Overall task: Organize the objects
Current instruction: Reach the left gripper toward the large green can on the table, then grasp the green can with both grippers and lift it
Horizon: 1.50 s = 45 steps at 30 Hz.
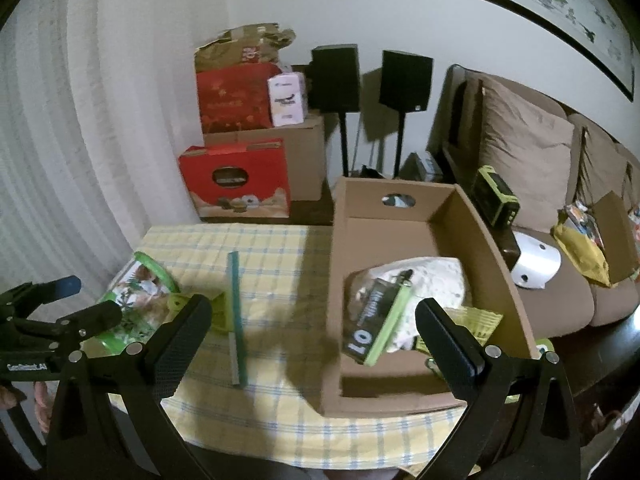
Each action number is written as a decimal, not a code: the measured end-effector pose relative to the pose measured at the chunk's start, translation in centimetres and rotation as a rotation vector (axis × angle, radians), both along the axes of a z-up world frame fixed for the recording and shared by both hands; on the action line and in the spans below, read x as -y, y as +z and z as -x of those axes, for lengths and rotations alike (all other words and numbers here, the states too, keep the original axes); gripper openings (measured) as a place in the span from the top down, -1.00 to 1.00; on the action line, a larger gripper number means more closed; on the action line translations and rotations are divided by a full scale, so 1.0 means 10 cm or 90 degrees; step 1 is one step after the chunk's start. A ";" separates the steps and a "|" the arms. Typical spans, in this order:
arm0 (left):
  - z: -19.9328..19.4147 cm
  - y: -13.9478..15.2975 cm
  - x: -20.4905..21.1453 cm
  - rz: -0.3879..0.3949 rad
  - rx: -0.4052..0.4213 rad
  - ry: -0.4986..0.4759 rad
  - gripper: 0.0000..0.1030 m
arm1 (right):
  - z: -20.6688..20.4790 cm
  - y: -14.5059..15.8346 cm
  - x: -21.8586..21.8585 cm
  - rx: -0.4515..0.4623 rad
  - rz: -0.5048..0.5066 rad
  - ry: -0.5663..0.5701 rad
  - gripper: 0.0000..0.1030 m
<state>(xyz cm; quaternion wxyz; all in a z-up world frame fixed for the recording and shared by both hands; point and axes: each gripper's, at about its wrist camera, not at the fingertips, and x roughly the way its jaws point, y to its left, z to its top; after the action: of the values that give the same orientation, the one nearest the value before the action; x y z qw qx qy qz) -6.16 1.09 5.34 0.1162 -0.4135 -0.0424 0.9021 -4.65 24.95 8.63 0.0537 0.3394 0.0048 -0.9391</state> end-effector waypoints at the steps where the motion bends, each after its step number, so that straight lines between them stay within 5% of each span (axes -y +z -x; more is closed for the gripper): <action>1: -0.01 0.00 0.06 0.000 -0.001 0.005 -0.99 | 0.01 0.00 0.04 0.000 -0.002 0.004 -0.99; 14: -0.18 -0.17 0.69 -0.003 -0.002 0.071 -0.99 | 0.21 -0.18 0.51 0.017 -0.010 0.059 -0.99; 24: -0.35 -0.42 1.07 -0.074 0.015 0.111 -0.98 | 0.40 -0.36 0.94 -0.005 -0.051 0.179 -0.99; 33: -0.34 -0.66 1.17 -0.124 0.042 0.118 -0.90 | 0.82 -0.49 1.24 0.060 0.042 0.267 -0.98; 45: -0.18 -0.85 1.07 -0.159 0.059 0.100 -0.52 | 1.42 -0.70 1.73 0.135 0.087 0.323 -0.48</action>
<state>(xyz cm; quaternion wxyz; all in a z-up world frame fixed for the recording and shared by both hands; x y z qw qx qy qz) -4.39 -9.59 -3.19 0.0941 -0.4322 -0.1920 0.8761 -18.84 7.61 1.59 0.3099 0.4193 0.0207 -0.8531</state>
